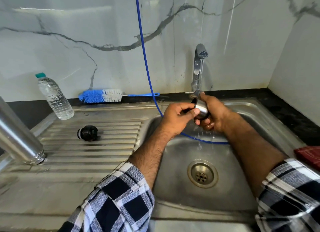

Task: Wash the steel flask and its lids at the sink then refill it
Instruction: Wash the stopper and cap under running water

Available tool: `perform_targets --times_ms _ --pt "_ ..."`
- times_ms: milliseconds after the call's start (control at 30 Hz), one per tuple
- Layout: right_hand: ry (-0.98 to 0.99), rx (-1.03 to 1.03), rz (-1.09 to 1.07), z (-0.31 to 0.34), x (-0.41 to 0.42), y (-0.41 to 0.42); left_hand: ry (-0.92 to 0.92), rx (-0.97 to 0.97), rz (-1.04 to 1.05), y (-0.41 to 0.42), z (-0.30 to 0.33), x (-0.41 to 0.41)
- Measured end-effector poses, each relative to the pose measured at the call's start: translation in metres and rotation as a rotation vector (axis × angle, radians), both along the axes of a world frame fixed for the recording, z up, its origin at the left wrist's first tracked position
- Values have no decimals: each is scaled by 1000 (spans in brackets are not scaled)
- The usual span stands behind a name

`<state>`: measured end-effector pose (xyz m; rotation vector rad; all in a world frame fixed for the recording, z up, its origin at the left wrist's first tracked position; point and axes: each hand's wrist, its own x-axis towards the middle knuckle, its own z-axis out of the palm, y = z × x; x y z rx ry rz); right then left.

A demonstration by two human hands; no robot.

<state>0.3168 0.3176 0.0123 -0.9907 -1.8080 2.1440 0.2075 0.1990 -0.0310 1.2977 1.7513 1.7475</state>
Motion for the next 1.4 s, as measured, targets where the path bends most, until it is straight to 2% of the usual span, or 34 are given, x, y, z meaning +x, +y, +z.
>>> perform_targets --times_ms 100,167,200,267,333,400,533,733,800,900,967,1067,1167,1300,1400 --pt "7 326 -125 1 -8 -14 -274 19 106 3 6 2" --pt "65 567 -153 -1 -15 -18 -541 66 147 2 12 -3" --pt "125 624 -152 -3 -17 -18 -666 90 139 1 15 -7" --pt "277 600 -105 -6 -20 -16 -828 111 125 -4 20 -14" --pt "374 534 -26 -9 -20 -12 -902 118 112 -9 22 -17" --pt "372 499 -2 -9 -17 -11 -926 101 95 -11 23 -16" --pt "206 460 -179 -5 -12 -11 -907 49 51 -8 23 -6" --pt "306 70 -40 -8 -5 -8 -921 74 168 -5 18 -14" --pt "289 124 -23 -10 -5 -12 -915 55 184 -7 17 -13" --pt "195 247 -168 -9 -8 -12 -892 23 134 -8 20 -6" --pt "155 215 -218 -7 -6 -5 -878 11 115 -5 20 0" --pt "175 179 -129 -10 1 1 -879 -5 166 -2 18 1" --pt "196 248 -22 -12 3 0 -864 0 201 -3 18 -2" --pt "118 427 -148 -9 -1 -5 -822 -12 148 -5 19 4" --pt "133 422 -189 -11 1 0 -809 -10 136 -4 19 4"
